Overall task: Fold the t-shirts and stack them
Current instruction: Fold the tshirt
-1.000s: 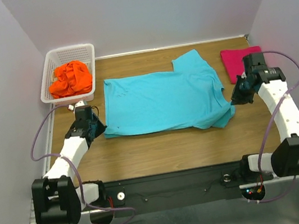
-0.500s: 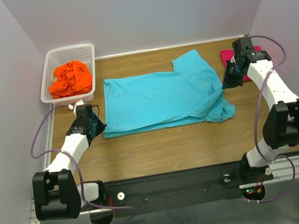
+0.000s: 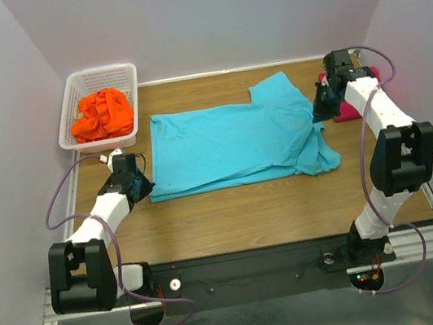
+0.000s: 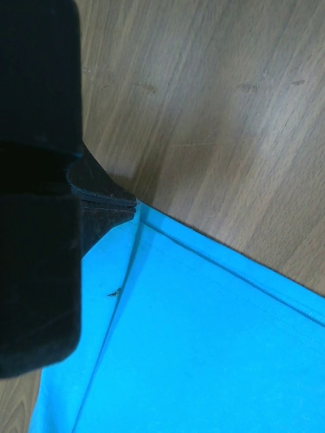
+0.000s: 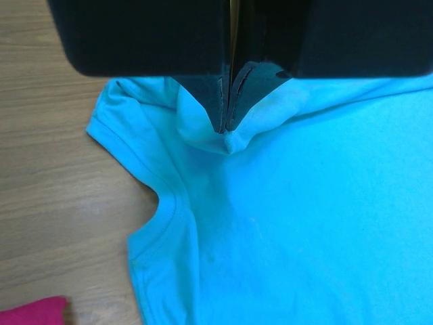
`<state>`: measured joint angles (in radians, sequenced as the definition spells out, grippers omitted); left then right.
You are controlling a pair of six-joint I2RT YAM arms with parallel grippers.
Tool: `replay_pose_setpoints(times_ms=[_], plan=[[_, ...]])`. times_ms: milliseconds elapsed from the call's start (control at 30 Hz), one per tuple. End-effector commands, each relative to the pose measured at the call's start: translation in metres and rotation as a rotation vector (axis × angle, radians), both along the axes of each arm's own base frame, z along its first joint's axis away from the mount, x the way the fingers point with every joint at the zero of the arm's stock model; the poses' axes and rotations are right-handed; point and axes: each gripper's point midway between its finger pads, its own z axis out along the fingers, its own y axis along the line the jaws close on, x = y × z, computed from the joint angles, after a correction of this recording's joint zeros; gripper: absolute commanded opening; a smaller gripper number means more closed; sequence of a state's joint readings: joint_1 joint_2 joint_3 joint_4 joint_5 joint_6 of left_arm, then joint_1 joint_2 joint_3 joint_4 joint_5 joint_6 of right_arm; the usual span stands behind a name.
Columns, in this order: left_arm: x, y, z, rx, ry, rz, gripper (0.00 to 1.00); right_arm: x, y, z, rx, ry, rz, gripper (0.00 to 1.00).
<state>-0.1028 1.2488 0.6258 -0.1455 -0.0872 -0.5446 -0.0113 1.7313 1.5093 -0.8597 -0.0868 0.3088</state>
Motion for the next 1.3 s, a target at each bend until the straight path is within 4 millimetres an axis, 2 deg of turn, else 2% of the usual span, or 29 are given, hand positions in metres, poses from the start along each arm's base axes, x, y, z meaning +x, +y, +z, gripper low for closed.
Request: replay_pose_setpoints(times_ms=[0, 67, 133, 200, 233, 267, 300, 333, 367, 400, 533, 567, 600, 667, 700, 733, 767, 800, 867, 967, 1033, 1167, 1200, 1267], plan=[[0.006, 0.006, 0.002, 0.015, -0.028, 0.026, 0.00, 0.022, 0.002, 0.010, -0.015, -0.075, 0.014, 0.04], [0.009, 0.006, 0.006, 0.015, -0.035, 0.025, 0.00, 0.022, 0.000, 0.008, -0.016, -0.071, 0.005, 0.08], [0.013, 0.007, 0.010, 0.019, -0.048, 0.027, 0.06, 0.021, -0.001, 0.011, -0.021, -0.084, -0.005, 0.15], [0.019, 0.008, 0.018, 0.027, -0.071, 0.031, 0.17, 0.020, -0.007, 0.013, -0.051, -0.095, -0.028, 0.30], [0.021, 0.008, 0.021, 0.030, -0.077, 0.030, 0.18, 0.018, -0.009, 0.022, -0.064, -0.117, -0.036, 0.33], [0.026, 0.008, 0.026, 0.032, -0.090, 0.029, 0.22, 0.015, -0.016, 0.020, -0.092, -0.116, -0.052, 0.39], [0.029, 0.008, 0.029, 0.032, -0.096, 0.024, 0.30, 0.012, -0.017, 0.021, -0.102, -0.122, -0.052, 0.42], [0.031, 0.007, 0.031, 0.029, -0.099, 0.021, 0.33, 0.009, -0.018, 0.023, -0.109, -0.127, -0.051, 0.45], [0.033, 0.006, 0.033, 0.028, -0.104, 0.015, 0.38, 0.004, -0.019, 0.029, -0.109, -0.140, -0.052, 0.46], [0.036, 0.004, 0.038, 0.025, -0.115, 0.000, 0.51, -0.004, -0.018, 0.022, -0.110, -0.123, -0.043, 0.47], [0.035, 0.003, 0.060, 0.030, -0.152, -0.024, 0.63, -0.036, -0.013, 0.010, -0.088, -0.089, -0.022, 0.47], [0.033, 0.003, 0.057, 0.035, -0.141, -0.031, 0.63, -0.042, -0.013, 0.000, -0.086, -0.062, -0.025, 0.47], [0.030, 0.004, 0.066, 0.036, -0.164, -0.036, 0.63, -0.051, -0.015, -0.003, -0.096, -0.053, -0.040, 0.46], [0.018, 0.002, 0.068, 0.036, -0.167, -0.055, 0.63, -0.071, -0.022, -0.023, -0.124, 0.004, -0.085, 0.44], [0.014, 0.002, 0.068, 0.033, -0.164, -0.058, 0.63, -0.077, -0.027, -0.025, -0.144, 0.010, -0.110, 0.44], [0.008, -0.001, 0.064, 0.022, -0.149, -0.069, 0.63, -0.087, -0.029, -0.038, -0.139, 0.043, -0.133, 0.44], [0.001, -0.002, 0.060, 0.016, -0.144, -0.074, 0.64, -0.090, -0.030, -0.042, -0.133, 0.052, -0.142, 0.46], [-0.002, -0.003, 0.058, 0.012, -0.141, -0.076, 0.70, -0.092, -0.031, -0.045, -0.129, 0.058, -0.153, 0.46], [-0.008, -0.007, 0.049, -0.004, -0.123, -0.090, 0.70, -0.094, -0.030, -0.055, -0.094, 0.064, -0.180, 0.47], [-0.005, -0.013, 0.041, -0.022, -0.104, -0.111, 0.69, -0.093, -0.031, -0.067, -0.035, 0.073, -0.220, 0.47], [0.000, -0.018, 0.039, -0.026, -0.106, -0.127, 0.66, -0.093, -0.041, -0.074, -0.030, 0.077, -0.259, 0.47], [0.010, -0.030, 0.032, -0.043, -0.082, -0.165, 0.54, -0.103, -0.055, -0.089, -0.022, 0.105, -0.303, 0.47], [0.015, -0.032, 0.031, -0.041, -0.076, -0.173, 0.49, -0.105, -0.051, -0.090, 0.003, 0.110, -0.294, 0.47], [0.020, -0.035, 0.028, -0.042, -0.069, -0.178, 0.47, -0.103, -0.050, -0.091, 0.018, 0.097, -0.302, 0.48]])
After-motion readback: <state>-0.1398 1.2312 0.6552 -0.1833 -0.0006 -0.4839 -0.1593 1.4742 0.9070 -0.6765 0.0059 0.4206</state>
